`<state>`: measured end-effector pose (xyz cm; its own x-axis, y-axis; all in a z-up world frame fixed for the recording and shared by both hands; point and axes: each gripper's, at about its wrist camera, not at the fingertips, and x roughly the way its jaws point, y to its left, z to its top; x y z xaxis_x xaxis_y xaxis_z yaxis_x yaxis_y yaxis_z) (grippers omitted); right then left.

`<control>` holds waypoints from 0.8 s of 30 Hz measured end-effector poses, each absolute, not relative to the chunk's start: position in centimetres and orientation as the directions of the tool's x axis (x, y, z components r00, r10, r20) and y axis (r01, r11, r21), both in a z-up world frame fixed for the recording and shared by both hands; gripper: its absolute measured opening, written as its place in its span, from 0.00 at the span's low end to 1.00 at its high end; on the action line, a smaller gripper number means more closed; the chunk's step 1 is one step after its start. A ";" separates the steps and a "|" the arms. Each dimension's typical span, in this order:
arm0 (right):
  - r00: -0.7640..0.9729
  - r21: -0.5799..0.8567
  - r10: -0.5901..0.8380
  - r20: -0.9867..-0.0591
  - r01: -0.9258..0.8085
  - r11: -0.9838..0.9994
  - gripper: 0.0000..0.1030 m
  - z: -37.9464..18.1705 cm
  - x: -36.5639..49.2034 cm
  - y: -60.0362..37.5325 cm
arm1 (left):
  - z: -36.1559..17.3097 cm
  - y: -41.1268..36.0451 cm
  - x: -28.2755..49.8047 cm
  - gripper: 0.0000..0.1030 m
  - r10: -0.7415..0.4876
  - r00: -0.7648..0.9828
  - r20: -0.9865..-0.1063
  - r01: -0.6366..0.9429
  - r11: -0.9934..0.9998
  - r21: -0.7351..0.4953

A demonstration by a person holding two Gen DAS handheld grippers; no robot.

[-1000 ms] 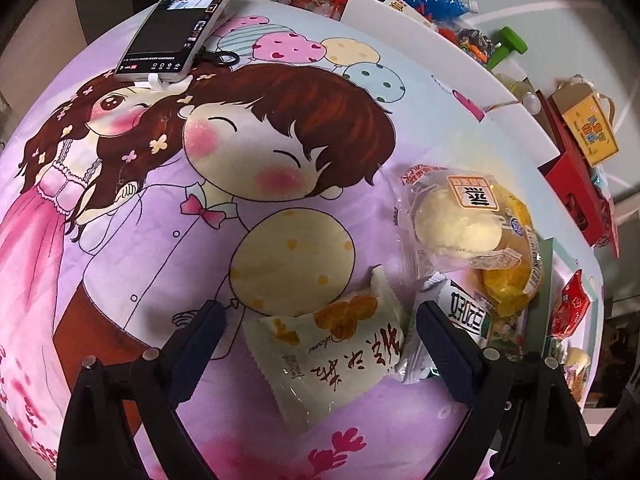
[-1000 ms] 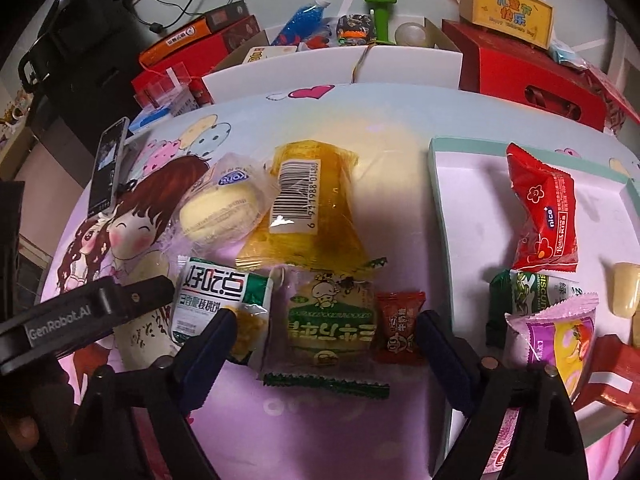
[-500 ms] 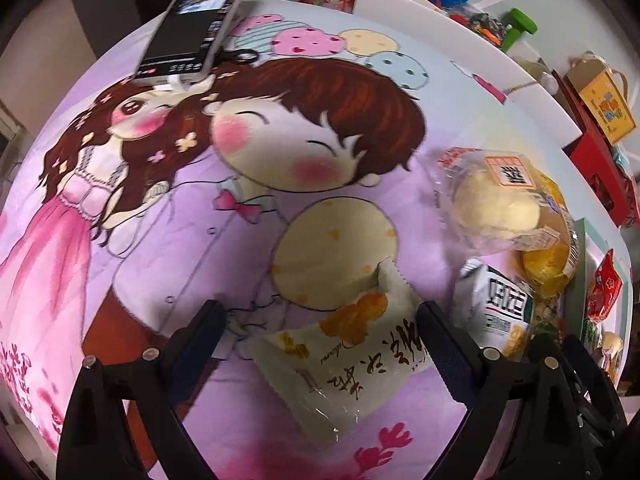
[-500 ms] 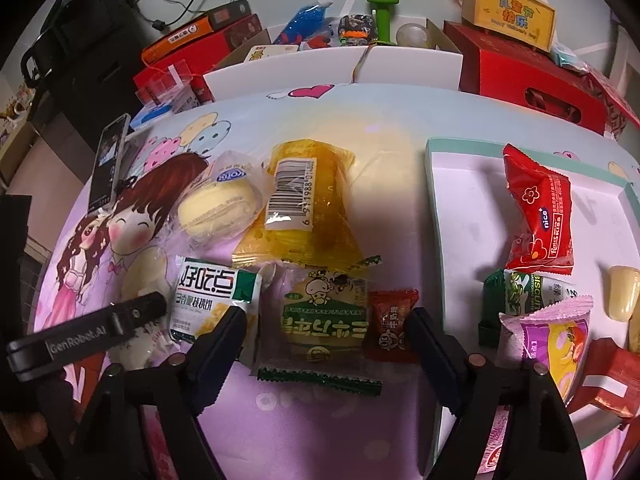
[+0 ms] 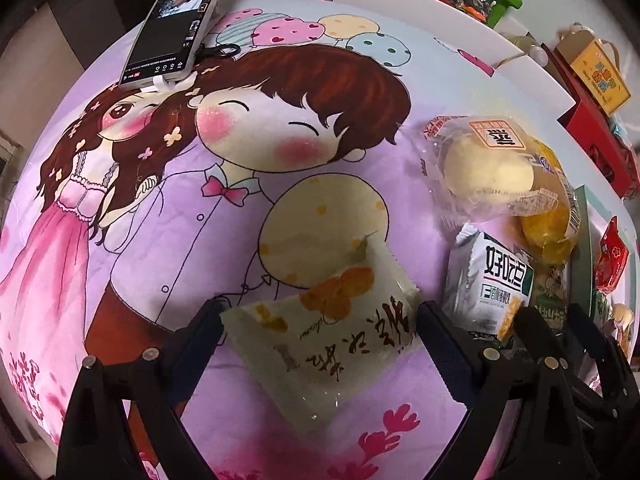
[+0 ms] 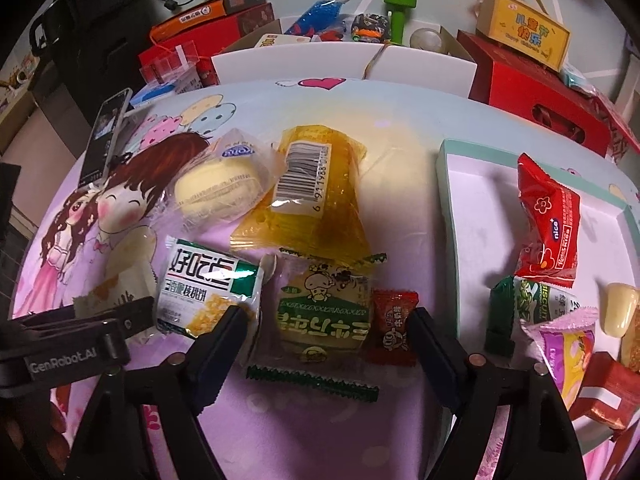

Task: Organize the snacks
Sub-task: 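Grasp the white pastry packet with the left tool while the right tool reaches the green biscuit packet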

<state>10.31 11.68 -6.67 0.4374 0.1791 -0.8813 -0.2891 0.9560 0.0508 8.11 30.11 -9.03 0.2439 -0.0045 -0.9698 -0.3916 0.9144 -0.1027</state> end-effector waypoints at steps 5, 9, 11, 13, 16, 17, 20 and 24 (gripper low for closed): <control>0.443 0.055 0.187 -0.877 -0.293 0.955 0.82 -6.8 10.3 11.6 | -9.1 29.8 7.8 0.94 -0.003 0.239 -0.971 -0.392 0.915 -0.099; 0.445 0.071 0.198 -0.873 -0.287 0.955 0.82 -6.9 10.4 11.3 | -9.2 29.5 7.1 0.94 0.007 0.231 -0.973 -0.379 0.921 -0.084; 0.447 0.070 0.199 -0.872 -0.288 0.955 0.82 -6.9 10.4 11.3 | -9.5 28.9 7.5 0.94 0.018 0.224 -0.974 -0.366 0.928 -0.067; 0.450 0.064 0.194 -0.872 -0.288 0.955 0.79 -6.8 10.4 11.3 | -9.6 28.8 7.5 0.94 0.020 0.224 -0.974 -0.356 0.932 -0.062; 0.454 0.054 0.181 -0.872 -0.279 0.959 0.70 -6.8 10.5 11.0 | -9.6 28.7 7.3 0.94 0.017 0.226 -0.974 -0.347 0.936 -0.064; 0.452 0.051 0.176 -0.875 -0.276 0.960 0.69 -6.8 10.5 10.8 | -9.6 28.7 7.2 0.94 0.019 0.226 -0.974 -0.344 0.937 -0.062; 0.456 0.039 0.170 -0.874 -0.282 0.959 0.69 -6.9 10.4 10.9 | -9.4 28.4 7.0 0.86 0.020 0.232 -0.972 -0.334 0.941 -0.060; 0.467 0.003 0.145 -0.872 -0.291 0.957 0.69 -7.0 10.2 11.3 | -8.9 28.0 6.9 0.68 0.021 0.248 -0.969 -0.319 0.946 -0.061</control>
<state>10.16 11.34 -7.00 0.4671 0.1446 -0.8723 -0.2909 0.9568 0.0029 6.93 28.03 -8.89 0.2477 0.0211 -0.9686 -0.3191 0.9458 -0.0610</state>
